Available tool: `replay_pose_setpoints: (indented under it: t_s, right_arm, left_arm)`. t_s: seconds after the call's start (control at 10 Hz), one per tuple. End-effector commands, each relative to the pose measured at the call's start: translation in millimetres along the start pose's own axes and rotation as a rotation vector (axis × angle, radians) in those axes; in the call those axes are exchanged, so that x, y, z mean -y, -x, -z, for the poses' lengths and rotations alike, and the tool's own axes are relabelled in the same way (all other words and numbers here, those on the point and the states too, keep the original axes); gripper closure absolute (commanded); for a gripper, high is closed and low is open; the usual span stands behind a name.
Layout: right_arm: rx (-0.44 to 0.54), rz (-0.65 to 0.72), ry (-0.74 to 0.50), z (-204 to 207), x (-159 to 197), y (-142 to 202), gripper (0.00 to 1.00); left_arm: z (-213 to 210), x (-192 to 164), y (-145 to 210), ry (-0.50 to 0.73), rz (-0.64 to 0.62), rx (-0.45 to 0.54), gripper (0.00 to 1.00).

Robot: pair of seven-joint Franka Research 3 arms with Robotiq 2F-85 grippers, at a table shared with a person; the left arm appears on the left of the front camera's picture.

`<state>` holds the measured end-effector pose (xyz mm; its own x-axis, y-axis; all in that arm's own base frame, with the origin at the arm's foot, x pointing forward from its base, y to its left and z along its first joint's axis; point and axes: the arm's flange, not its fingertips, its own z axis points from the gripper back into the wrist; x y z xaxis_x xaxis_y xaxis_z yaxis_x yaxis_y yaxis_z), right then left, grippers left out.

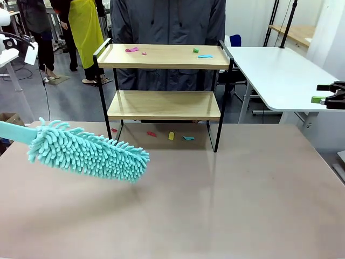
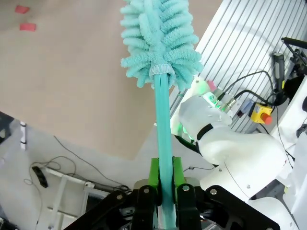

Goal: Clean the shelf.
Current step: Clean the specific section of the Shelf indicated by the human with the Duster.

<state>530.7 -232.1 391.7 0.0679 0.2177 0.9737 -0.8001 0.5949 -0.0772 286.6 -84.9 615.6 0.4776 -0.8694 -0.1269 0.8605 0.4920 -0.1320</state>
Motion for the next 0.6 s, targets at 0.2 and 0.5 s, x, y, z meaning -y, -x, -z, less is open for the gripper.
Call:
replay_pose_setpoints:
  t_s: [0.2, 0.5]
  right_arm:
    - [-0.019, 0.007, 0.012, 1.3, 0.7, -5.6, 0.00]
    - [-0.019, 0.007, 0.012, 1.3, 0.7, -5.6, 0.00]
  left_arm:
    - [-1.7, 1.0, 1.8, 0.015, -0.013, 0.015, 0.87]
    - [-1.7, 1.0, 1.8, 0.015, -0.013, 0.015, 0.87]
